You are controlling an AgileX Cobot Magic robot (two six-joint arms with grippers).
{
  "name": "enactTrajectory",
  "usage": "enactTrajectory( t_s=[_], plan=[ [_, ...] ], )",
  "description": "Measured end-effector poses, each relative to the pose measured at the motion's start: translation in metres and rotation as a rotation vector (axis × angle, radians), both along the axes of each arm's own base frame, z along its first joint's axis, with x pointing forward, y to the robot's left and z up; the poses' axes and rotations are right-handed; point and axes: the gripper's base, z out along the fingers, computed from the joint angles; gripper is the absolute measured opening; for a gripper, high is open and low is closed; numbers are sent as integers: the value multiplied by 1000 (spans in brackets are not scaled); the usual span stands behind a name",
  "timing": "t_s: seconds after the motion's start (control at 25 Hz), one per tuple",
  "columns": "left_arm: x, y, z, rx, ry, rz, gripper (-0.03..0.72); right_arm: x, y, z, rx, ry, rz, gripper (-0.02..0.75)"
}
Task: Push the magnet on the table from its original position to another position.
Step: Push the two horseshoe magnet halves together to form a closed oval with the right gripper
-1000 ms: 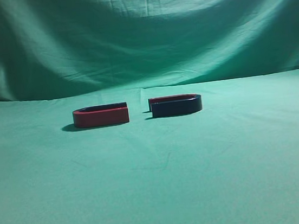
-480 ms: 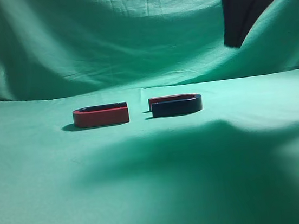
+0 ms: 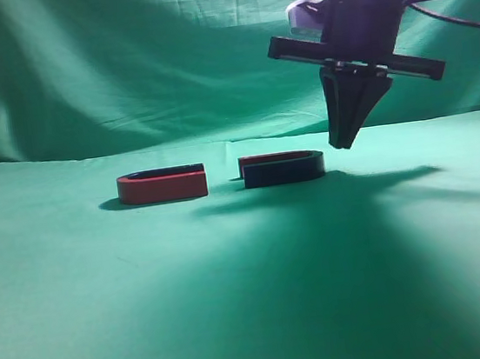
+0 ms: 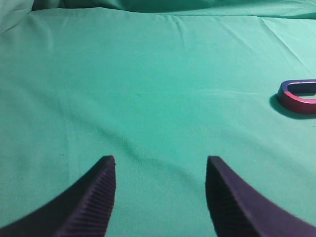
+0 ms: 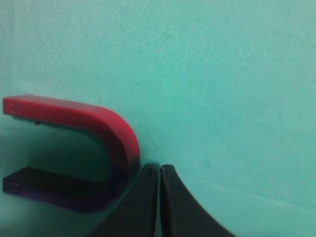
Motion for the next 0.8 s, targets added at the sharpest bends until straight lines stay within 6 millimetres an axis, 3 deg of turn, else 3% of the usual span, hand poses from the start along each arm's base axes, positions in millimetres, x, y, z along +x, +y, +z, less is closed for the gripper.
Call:
enactTrajectory(
  t_s=[0.8],
  plan=[
    [0, 0, 0, 0, 0, 0, 372, -7, 47, -3, 46, -41, 71, 0]
  ],
)
